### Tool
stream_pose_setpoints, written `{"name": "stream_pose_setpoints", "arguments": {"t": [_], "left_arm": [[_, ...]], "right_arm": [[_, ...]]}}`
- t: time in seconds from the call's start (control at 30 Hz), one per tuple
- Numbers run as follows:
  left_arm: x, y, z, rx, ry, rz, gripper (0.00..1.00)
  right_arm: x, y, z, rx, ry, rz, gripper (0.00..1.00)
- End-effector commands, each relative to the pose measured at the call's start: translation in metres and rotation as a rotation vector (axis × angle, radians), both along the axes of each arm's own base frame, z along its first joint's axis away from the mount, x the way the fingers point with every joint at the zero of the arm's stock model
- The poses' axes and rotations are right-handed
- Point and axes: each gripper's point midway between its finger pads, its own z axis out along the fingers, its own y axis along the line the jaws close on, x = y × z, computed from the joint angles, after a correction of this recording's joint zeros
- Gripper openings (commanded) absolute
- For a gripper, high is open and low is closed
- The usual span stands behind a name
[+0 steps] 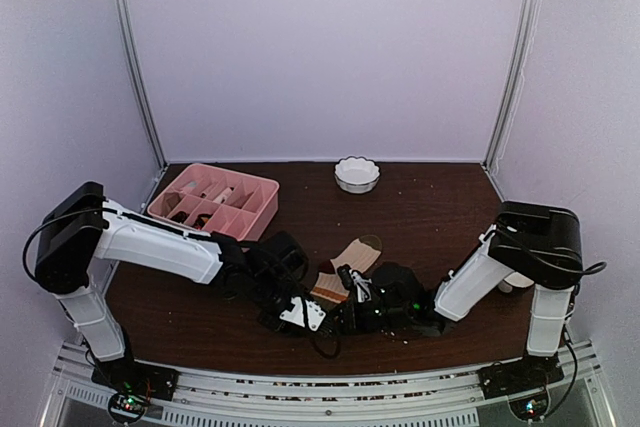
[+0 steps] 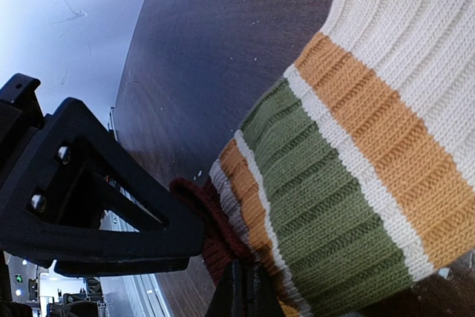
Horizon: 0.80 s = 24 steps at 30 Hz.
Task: Roll the socks
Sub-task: Roll the sock at the center of the board.
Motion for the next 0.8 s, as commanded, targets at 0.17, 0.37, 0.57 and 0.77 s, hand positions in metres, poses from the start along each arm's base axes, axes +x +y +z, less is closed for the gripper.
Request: {"name": "stream_pose_setpoints", "arguments": {"t": [0.17, 0.37, 0.57, 0.77], "left_arm": [[0.014, -0.006, -0.004, 0.003, -0.067, 0.008, 0.42], [0.01, 0.002, -0.015, 0.044, -0.053, -0.002, 0.34], [0.014, 0.004, -0.018, 0.074, -0.034, 0.006, 0.25], [0.022, 0.004, -0.025, 0.127, 0.003, 0.043, 0.2]], "right_arm": [[-0.033, -0.06, -0.082, -0.302, 0.184, -0.011, 0.0], [-0.032, -0.06, -0.08, -0.291, 0.186, -0.017, 0.0], [-0.032, -0.058, -0.076, -0.266, 0.19, -0.019, 0.0], [-0.032, -0.056, -0.069, -0.241, 0.185, -0.014, 0.0]]}}
